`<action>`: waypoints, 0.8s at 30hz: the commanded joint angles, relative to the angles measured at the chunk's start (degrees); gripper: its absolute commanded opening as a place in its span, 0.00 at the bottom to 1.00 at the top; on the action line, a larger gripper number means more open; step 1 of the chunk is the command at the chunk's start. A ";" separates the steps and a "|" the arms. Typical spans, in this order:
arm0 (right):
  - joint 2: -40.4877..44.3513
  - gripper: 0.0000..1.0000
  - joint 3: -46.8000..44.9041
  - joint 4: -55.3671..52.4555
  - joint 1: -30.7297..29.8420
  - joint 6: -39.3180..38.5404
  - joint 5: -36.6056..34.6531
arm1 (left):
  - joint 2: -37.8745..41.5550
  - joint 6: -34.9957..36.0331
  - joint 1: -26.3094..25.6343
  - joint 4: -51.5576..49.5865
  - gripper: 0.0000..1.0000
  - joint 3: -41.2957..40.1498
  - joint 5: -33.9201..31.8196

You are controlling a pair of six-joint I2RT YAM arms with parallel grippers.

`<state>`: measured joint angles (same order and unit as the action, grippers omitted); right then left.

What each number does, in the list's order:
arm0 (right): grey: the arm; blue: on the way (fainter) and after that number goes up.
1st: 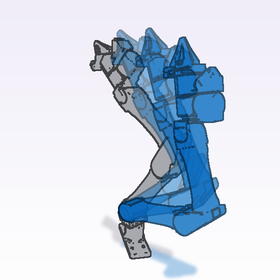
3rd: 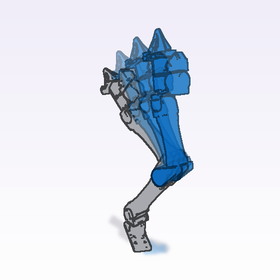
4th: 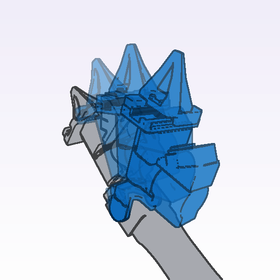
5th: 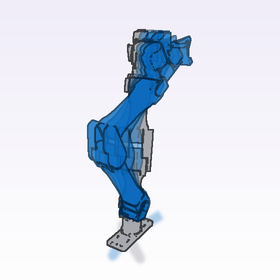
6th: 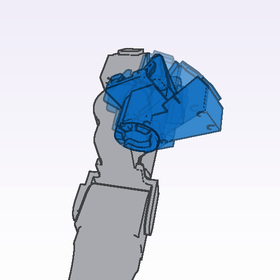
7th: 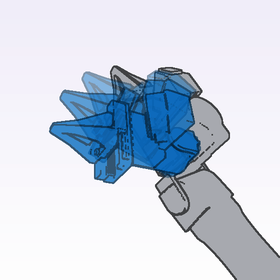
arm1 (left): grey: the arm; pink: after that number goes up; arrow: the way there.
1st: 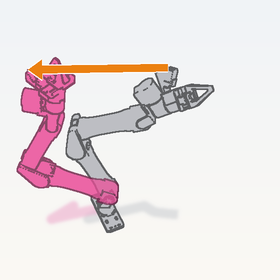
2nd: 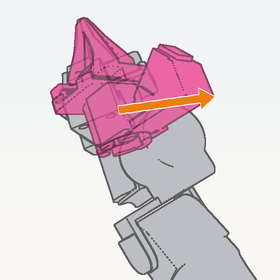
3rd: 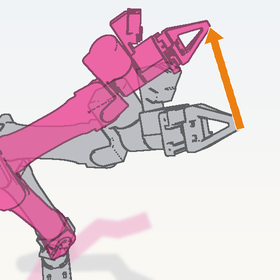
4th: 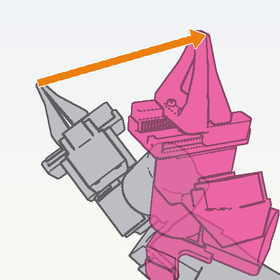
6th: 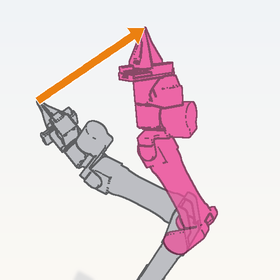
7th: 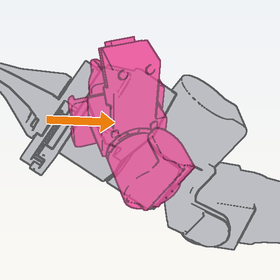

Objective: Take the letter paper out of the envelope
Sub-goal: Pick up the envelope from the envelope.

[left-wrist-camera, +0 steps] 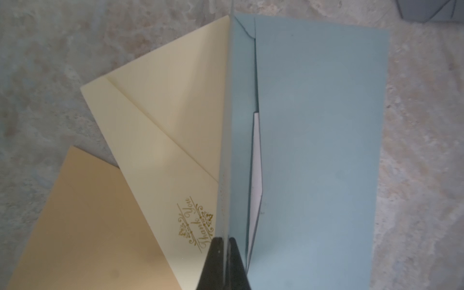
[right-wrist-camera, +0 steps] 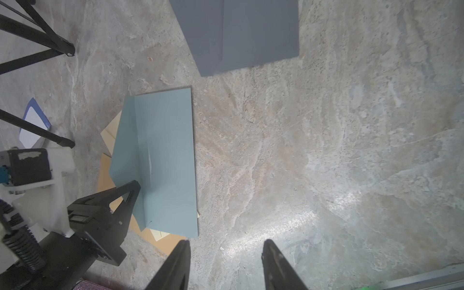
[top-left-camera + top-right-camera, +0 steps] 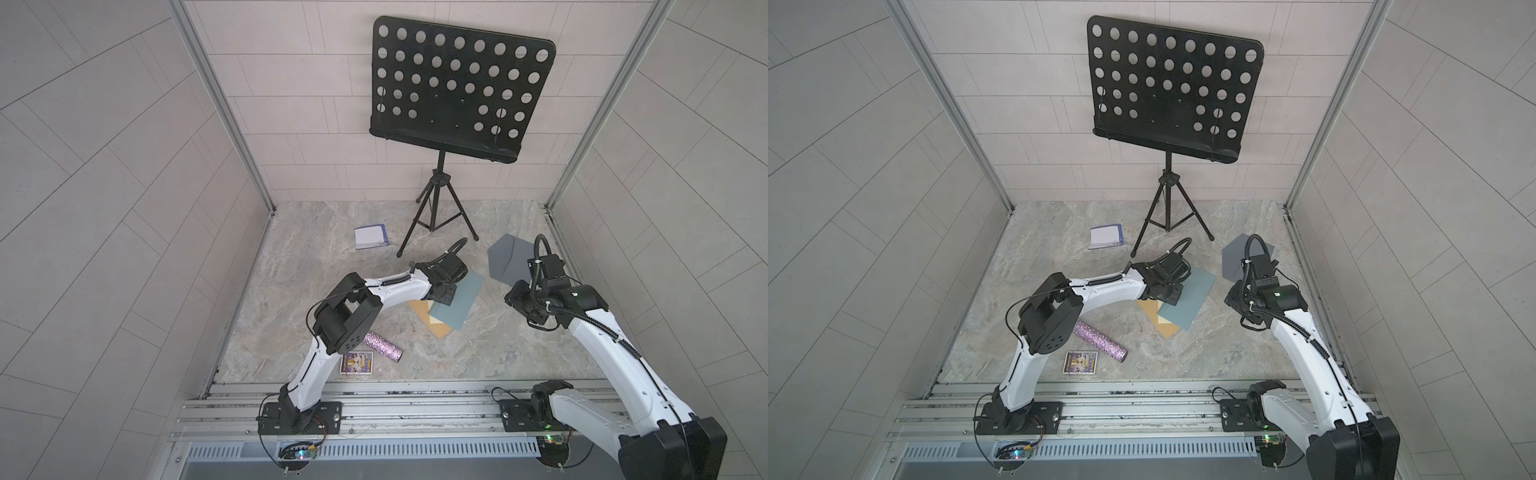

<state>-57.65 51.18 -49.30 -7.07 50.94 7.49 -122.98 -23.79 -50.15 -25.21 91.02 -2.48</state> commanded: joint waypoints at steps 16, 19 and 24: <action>-4.30 0.24 10.23 2.15 -10.84 -0.59 3.40 | 21.36 -4.86 4.07 1.12 0.00 -6.33 16.52; -7.63 0.19 14.50 3.39 -15.29 1.02 2.66 | 24.66 -4.62 3.93 -0.25 0.00 -6.97 17.55; -12.36 0.10 19.04 6.80 -19.39 4.08 4.06 | 30.21 -5.72 3.95 -1.77 0.00 -9.11 18.70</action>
<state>-68.62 68.23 -44.23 -25.15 51.96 11.35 -95.92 -28.14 -46.04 -24.93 83.33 14.81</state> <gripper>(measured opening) 0.110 0.055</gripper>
